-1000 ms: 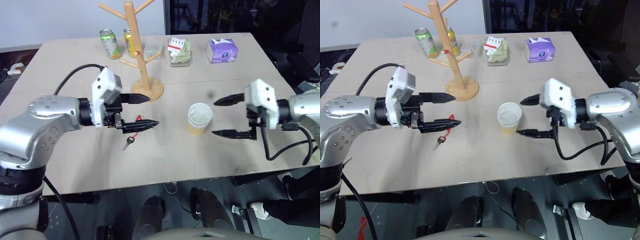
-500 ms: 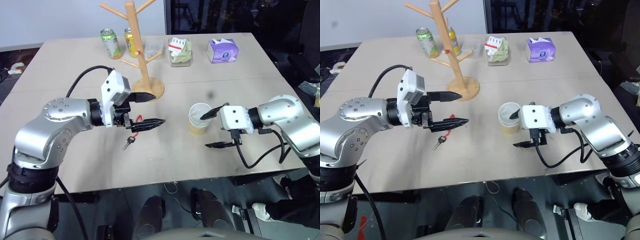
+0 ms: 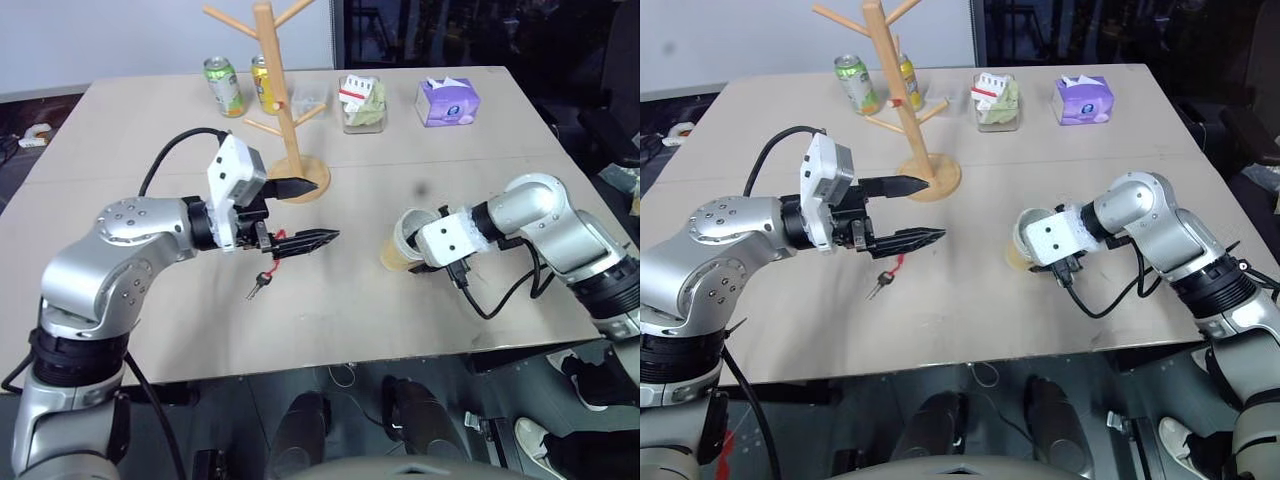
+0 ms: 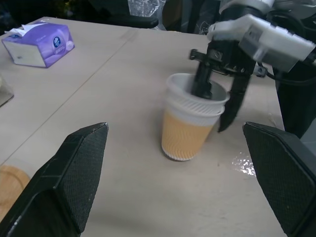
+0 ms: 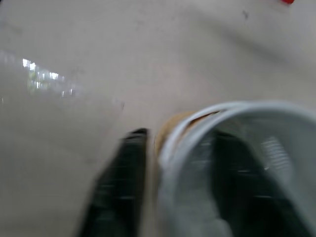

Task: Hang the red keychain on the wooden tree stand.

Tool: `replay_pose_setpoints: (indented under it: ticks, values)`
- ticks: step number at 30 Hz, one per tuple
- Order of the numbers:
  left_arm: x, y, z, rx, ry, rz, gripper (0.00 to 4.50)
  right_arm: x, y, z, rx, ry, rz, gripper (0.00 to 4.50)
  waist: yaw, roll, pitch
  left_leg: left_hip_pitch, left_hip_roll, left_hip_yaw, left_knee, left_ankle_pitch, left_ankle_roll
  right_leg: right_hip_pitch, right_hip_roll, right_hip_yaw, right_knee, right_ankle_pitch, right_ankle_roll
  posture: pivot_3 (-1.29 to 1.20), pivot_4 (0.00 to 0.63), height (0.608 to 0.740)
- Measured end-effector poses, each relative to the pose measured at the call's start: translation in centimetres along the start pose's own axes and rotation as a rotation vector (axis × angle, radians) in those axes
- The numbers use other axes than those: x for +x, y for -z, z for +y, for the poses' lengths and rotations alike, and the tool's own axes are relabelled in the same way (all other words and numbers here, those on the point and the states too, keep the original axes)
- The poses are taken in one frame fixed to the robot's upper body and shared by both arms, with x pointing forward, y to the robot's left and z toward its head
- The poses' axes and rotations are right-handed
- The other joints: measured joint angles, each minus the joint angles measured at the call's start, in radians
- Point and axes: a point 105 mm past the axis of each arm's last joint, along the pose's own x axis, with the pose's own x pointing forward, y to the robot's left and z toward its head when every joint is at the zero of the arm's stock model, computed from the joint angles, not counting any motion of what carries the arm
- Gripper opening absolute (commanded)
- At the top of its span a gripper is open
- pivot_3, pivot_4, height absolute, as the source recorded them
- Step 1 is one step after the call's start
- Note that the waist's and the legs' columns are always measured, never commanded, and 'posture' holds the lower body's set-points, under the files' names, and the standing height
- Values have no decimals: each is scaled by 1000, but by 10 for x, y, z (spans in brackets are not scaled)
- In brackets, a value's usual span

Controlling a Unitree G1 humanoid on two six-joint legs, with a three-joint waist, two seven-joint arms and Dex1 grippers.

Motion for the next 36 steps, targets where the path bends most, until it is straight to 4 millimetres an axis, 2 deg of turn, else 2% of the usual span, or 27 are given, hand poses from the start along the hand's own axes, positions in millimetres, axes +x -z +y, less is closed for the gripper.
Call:
replay_pose_setpoints:
  ticks: [1, 7, 11, 13, 14, 15, 16, 18, 21, 26, 29, 33, 35, 36]
  values:
    - [0, 0, 0, 0, -3, -2, 4500, 0, 2, 0, 0, -4, 7, 96, 0, 0, 0, 0, 0, 0, 0, 0, 0, 0, 0, 0, 0, 0, 0, 0, 150, 740]
    - [2, -1, -1, 1, -10, -11, 4500, -1, 2, -3, 26, 4, -5, 96, -1, 0, 0, 0, 0, 0, 0, 0, 0, 0, 0, 0, 1, 0, 0, 0, 150, 740]
    - [1, -2, 0, 3, -17, -14, 4500, -27, 8, -29, 109, 103, 5, 96, -1, 0, 0, 0, 0, 0, 1, 0, 0, 0, 0, 0, 1, 0, 0, 0, 150, 740]
    - [1, -5, 2, 8, -20, -22, 4500, -50, 23, -48, 138, 178, 66, 96, 0, 0, 0, 1, 0, 0, 1, 0, 0, 0, 0, 0, 1, 0, 0, 0, 150, 740]
    - [2, -7, 5, 6, -24, -35, 4500, -65, 37, -60, 160, 232, 115, 96, 0, 0, 0, 1, 0, 0, 1, 0, 0, 0, 0, 0, 1, 0, 0, 0, 150, 740]
    - [3, -8, 6, 7, -26, -40, 4500, -68, 46, -62, 175, 249, 140, 96, 0, 0, 0, 0, 0, 0, 0, 0, 0, 0, 0, 0, 1, 0, 0, 0, 150, 740]
    - [3, -8, 8, 5, -26, -44, 4500, -67, 53, -64, 181, 243, 162, 96, -1, 0, 0, 1, 0, 1, 0, 0, 0, 0, 0, 1, 1, 0, 0, 0, 150, 740]
    - [11, -13, 13, 17, -12, -67, 4500, -60, 84, -64, 241, 204, 270, 96, -4, 0, 1, 0, -1, 1, 0, 0, 0, 0, 0, 1, 0, 0, 0, 0, 150, 740]
    - [14, -14, 16, 31, -2, -66, 4500, -57, 108, -59, 288, 170, 371, 96, -8, 0, 1, 0, -1, 1, -1, 0, 0, -1, 0, 2, 0, 3, -3, 0, 150, 740]
    - [15, -13, 16, 32, 3, -67, 4500, -53, 115, -63, 304, 173, 423, 96, -20, 1, 1, 0, -1, 1, -2, 0, 0, -1, -1, 2, 0, 5, -2, 0, 150, 740]
    - [15, -12, 15, 30, 5, -65, 4500, -53, 118, -63, 300, 180, 446, 1122, -22, 1, 1, 0, -1, 1, -1, 0, 0, 0, -1, 2, 1, 4, -1, 0, 150, 740]
    - [15, -8, 13, 24, 3, -57, 4500, -53, 119, -61, 312, 157, 450, 3023, -26, 1, 1, 1, -1, 0, -1, 0, 0, 0, -1, 2, 2, 3, 2, 0, 150, 740]
    - [14, -8, 13, 24, 3, -56, 4500, -53, 118, -61, 310, 155, 445, 3810, -27, 1, 1, 1, -1, 0, -1, 0, 0, -1, -1, 1, 2, 3, 1, 0, 150, 740]
    - [14, -8, 14, 25, 2, -53, 4500, -54, 117, -62, 308, 161, 442, 4382, -28, 2, 2, 1, -1, 0, -1, 0, 0, -1, -1, 2, 2, 3, 1, 0, 150, 740]
